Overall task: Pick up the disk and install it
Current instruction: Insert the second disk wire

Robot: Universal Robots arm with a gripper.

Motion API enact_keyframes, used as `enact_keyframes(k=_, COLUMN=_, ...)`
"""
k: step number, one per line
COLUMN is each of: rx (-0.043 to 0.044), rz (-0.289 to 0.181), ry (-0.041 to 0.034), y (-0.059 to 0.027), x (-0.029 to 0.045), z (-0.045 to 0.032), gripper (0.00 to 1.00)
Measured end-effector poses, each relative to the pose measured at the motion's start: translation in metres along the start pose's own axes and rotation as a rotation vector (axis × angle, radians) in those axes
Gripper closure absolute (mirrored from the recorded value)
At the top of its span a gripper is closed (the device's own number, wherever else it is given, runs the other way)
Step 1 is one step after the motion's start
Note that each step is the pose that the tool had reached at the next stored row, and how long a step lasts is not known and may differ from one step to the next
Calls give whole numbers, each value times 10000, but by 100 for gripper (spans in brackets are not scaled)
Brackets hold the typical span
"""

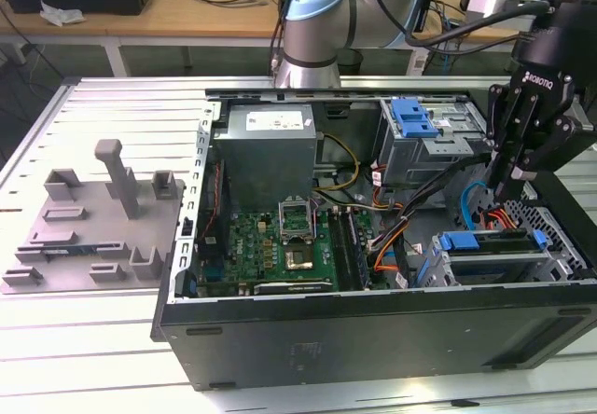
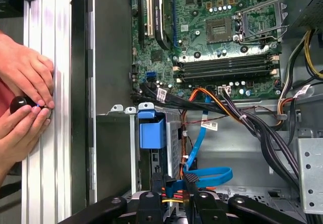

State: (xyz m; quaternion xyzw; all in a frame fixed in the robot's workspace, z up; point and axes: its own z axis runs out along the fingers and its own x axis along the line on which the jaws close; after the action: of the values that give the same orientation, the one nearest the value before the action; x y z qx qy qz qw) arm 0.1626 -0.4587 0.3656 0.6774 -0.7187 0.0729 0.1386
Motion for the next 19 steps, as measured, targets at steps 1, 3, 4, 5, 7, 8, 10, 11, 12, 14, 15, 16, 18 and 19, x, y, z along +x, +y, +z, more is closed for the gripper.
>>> enact_keyframes(k=1, rx=3, rz=0, ry=1, y=-2, x=0, z=0, gripper=70)
enact_keyframes(k=3, rx=6, rz=0, ry=0, y=-12, x=1, z=-1, gripper=70)
enact_keyframes(k=4, rx=8, rz=2, ry=0, y=-18, x=3, z=-1, gripper=70)
enact_keyframes(k=5, rx=8, rz=3, ry=0, y=-19, x=9, z=1, gripper=70)
enact_keyframes(k=7, rx=9, rz=2, ry=0, y=-21, x=34, z=9, gripper=70)
enact_keyframes(k=8, rx=9, rz=2, ry=-1, y=-22, x=46, z=14, gripper=70)
enact_keyframes(k=10, rx=9, rz=2, ry=-1, y=-22, x=47, z=15, gripper=70)
enact_keyframes(k=11, rx=9, rz=3, ry=0, y=-22, x=47, z=14, gripper=70)
enact_keyframes(k=12, rx=9, rz=3, ry=1, y=-22, x=47, z=15, gripper=70)
enact_keyframes(k=14, rx=8, rz=3, ry=3, y=-22, x=47, z=15, gripper=70)
enact_keyframes(k=15, rx=9, rz=3, ry=1, y=-23, x=47, z=17, gripper=70)
enact_keyframes(k=16, rx=8, rz=1, ry=-11, y=-23, x=44, z=24, gripper=70)
enact_keyframes(k=18, rx=8, rz=-1, ry=-28, y=-24, x=39, z=40, gripper=70)
enact_keyframes(k=19, rx=8, rz=-2, ry=-42, y=-25, x=39, z=43, gripper=70)
